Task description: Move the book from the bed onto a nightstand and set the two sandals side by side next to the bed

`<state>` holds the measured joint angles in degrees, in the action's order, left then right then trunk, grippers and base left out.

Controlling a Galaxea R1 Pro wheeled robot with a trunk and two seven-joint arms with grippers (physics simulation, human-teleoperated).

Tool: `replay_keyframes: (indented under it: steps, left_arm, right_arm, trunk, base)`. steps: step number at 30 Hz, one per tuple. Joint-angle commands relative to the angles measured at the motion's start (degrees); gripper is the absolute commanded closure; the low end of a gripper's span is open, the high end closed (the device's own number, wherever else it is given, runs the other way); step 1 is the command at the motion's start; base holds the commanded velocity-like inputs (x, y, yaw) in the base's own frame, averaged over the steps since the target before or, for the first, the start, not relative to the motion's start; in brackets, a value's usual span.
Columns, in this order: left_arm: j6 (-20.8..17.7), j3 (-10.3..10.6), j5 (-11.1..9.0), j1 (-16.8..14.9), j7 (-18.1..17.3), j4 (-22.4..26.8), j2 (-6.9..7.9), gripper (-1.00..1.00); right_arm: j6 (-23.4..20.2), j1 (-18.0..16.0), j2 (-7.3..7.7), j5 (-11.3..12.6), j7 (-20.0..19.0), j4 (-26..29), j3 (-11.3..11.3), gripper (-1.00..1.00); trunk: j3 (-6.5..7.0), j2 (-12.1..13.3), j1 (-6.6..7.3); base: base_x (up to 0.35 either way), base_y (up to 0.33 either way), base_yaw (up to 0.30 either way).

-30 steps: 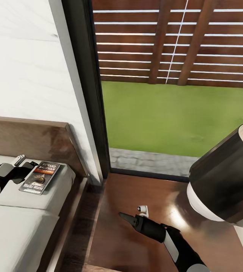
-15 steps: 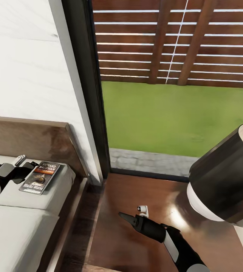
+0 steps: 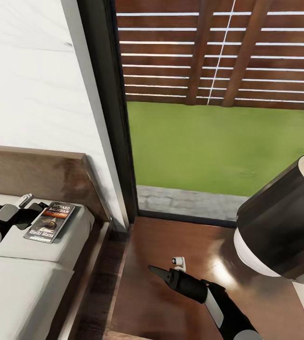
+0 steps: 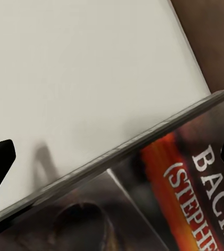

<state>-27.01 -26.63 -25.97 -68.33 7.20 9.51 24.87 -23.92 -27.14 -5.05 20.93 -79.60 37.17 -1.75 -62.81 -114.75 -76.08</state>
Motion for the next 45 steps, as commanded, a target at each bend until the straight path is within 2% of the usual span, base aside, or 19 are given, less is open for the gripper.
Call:
replay_keyframes:
  steps: [1,45]
  left_arm:
    - [-0.4,-0.6,-1.6,0.0,0.4,0.0,-0.05,-1.00]
    - [-0.4,-0.6,-1.5,0.1,0.4,-0.1,-0.08,-1.00]
  right_arm:
    - [-0.6,0.0,-0.04,0.0,-0.2,0.0,-0.2,-1.00]
    - [-0.6,0.0,-0.04,-0.1,-0.2,0.0,-0.2,-1.00]
  trunk:
    - [-0.05,0.0,0.00]
    - [-0.05,0.0,0.00]
  base:
    - [0.000,0.000,0.000]
    - [-0.011,-0.014,0.000]
